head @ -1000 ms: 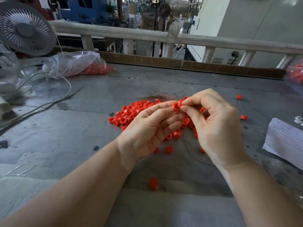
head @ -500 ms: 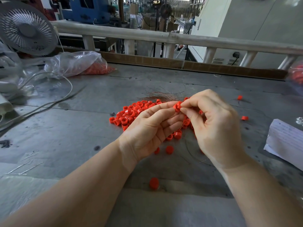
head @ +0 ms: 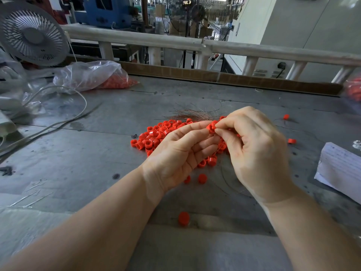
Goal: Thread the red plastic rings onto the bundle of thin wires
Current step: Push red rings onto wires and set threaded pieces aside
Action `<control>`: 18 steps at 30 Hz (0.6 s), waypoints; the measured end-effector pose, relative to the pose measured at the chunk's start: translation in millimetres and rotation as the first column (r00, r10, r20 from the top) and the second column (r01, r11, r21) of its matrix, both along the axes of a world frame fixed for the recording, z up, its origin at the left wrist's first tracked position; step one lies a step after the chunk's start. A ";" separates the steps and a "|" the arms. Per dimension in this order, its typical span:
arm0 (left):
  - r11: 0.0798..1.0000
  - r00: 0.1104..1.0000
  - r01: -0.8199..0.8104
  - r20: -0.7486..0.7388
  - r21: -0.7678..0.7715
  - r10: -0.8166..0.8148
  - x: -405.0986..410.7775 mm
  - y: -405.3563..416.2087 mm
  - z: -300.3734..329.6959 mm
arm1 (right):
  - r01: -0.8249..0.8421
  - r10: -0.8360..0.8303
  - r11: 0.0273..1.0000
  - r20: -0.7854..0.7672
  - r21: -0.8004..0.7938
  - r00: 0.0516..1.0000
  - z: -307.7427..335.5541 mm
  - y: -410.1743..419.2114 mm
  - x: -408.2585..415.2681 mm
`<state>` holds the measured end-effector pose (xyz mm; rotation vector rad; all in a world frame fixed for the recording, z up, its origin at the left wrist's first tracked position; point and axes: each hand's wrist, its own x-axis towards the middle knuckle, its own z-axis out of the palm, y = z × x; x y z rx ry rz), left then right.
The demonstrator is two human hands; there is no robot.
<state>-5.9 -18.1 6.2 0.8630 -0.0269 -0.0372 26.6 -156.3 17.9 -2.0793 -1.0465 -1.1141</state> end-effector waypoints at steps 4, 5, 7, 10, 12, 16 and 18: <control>1.000 1.000 -0.006 0.005 0.004 0.006 0.1 0.2 -0.2 | 0.012 -0.012 1.000 0.007 -0.010 1.000 -0.1 0.3 -0.5; 1.000 1.000 -0.009 0.007 0.006 0.009 0.2 0.1 -0.3 | 0.013 -0.013 1.000 0.007 -0.012 1.000 0.0 0.3 -0.6; 1.000 1.000 -0.017 0.007 0.009 0.017 0.3 -0.2 -0.6 | 0.012 -0.012 1.000 0.006 -0.013 1.000 -0.4 0.5 -0.7; 1.000 1.000 -0.019 0.007 0.009 0.019 0.5 0.0 -1.2 | 0.013 -0.013 1.000 0.005 -0.010 1.000 -1.0 1.1 -0.6; 1.000 1.000 -0.020 0.007 0.013 0.020 0.6 0.4 -1.5 | 0.015 -0.015 1.000 0.005 -0.005 1.000 -1.2 1.1 -0.4; 0.999 1.000 -0.026 0.005 0.033 0.026 1.1 0.0 -1.7 | 0.013 -0.013 1.000 0.002 0.003 1.000 -0.8 0.7 -0.4; 0.999 1.000 -0.019 0.009 0.037 0.019 0.7 -1.0 -1.2 | 0.016 -0.016 1.000 -0.003 0.005 1.000 -1.0 0.7 -0.6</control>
